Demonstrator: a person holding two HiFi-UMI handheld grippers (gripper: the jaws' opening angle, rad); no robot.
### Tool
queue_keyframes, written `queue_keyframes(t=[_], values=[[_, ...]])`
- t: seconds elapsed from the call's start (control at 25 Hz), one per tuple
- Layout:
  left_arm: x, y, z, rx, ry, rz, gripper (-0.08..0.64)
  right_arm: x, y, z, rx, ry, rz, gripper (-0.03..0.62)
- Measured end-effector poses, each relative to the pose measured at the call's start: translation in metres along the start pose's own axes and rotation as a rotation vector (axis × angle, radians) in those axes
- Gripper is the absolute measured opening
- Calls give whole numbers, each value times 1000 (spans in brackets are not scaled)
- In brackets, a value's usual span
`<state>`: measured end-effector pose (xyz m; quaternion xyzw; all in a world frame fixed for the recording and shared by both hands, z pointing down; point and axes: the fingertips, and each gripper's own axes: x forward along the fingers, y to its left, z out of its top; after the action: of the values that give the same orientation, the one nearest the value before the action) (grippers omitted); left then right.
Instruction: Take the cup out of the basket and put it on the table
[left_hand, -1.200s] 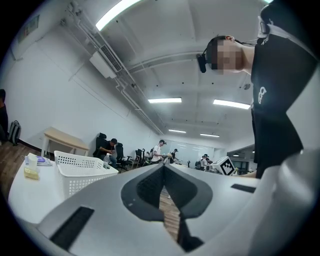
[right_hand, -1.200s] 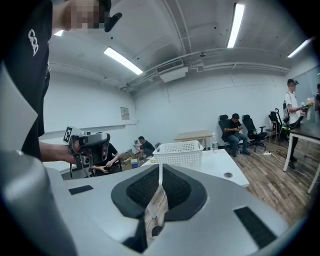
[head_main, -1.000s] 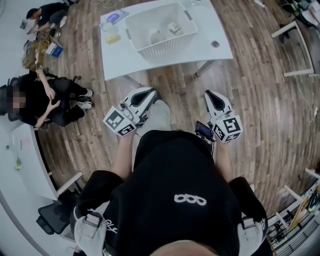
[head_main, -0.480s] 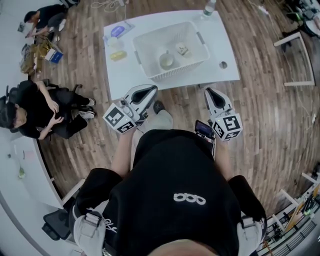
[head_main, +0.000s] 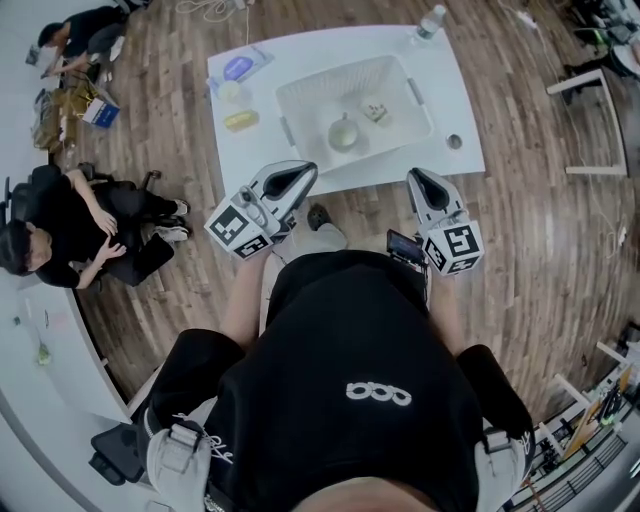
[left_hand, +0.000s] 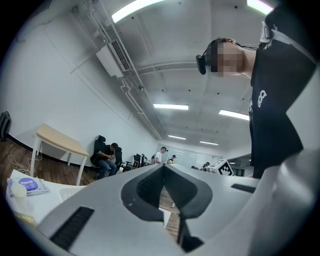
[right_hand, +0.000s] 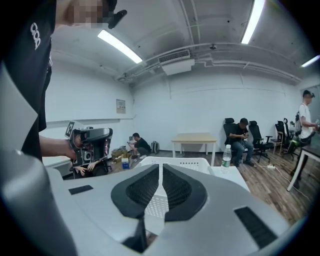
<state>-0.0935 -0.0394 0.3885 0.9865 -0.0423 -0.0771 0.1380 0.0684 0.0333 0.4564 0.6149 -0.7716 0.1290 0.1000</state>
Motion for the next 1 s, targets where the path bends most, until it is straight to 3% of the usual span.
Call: queue_keyframes(t=[0.48, 1.0], values=[[8, 44, 17, 20, -45, 124, 9, 70, -21, 28, -69, 8, 123, 38], [90, 88, 23, 62, -62, 340, 8, 149, -111, 61, -120, 0, 363, 38]])
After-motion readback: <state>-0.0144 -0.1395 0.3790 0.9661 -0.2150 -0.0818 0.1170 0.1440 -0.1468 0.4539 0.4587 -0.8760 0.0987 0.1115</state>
